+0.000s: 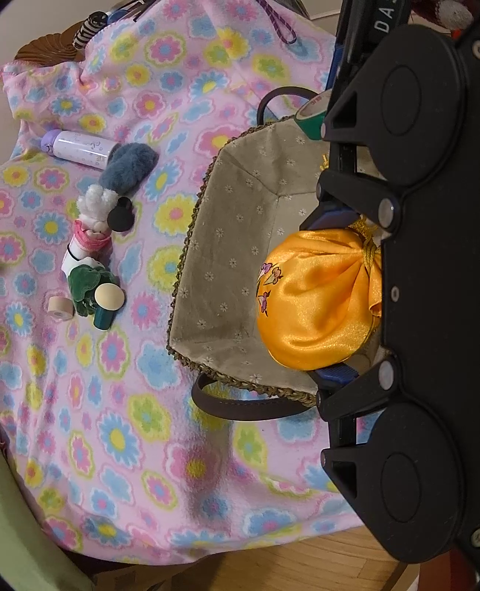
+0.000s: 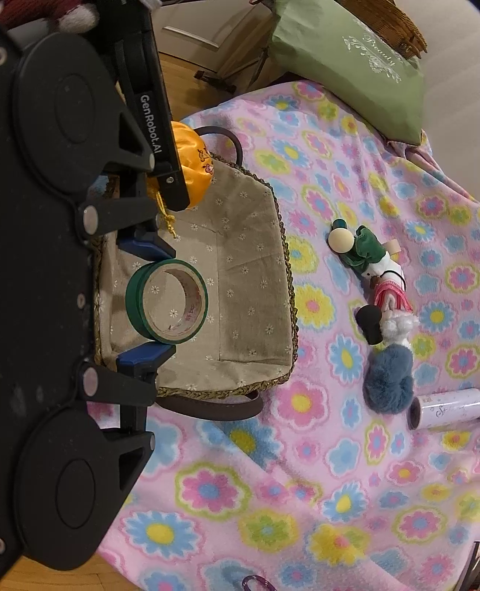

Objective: Organize soft objects
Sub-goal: 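Open both tools to drop the pouch and tape roll into the basket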

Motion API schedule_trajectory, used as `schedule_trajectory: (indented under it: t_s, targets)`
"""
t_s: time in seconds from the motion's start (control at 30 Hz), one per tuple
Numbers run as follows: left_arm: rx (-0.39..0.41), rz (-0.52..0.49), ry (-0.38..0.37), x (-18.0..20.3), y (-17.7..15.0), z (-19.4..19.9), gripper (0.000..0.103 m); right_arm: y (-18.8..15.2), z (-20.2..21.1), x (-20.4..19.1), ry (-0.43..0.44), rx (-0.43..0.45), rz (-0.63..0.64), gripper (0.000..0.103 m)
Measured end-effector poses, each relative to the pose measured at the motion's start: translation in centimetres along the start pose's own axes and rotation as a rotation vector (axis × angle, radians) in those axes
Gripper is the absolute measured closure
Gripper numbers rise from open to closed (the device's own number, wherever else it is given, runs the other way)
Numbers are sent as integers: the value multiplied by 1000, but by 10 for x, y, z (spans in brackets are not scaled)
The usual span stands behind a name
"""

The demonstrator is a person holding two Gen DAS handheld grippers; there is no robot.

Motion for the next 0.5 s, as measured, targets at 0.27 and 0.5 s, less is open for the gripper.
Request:
schedule_trajectory:
  t_s: [0.27, 0.5]
  targets:
    - [14, -11, 21, 2, 2, -2, 39, 3, -4, -4, -32, -11, 50, 55]
    - [14, -21, 22, 2, 2, -2, 41, 4, -3, -7, -46, -9, 89, 54]
Point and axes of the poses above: each gripper's, at about its wrist camera, not at the fingertips, and z roughly against the way its jaws point, x to its right, y to its top, the point moved 1 cm from there along -z, roughly the way its jaws point
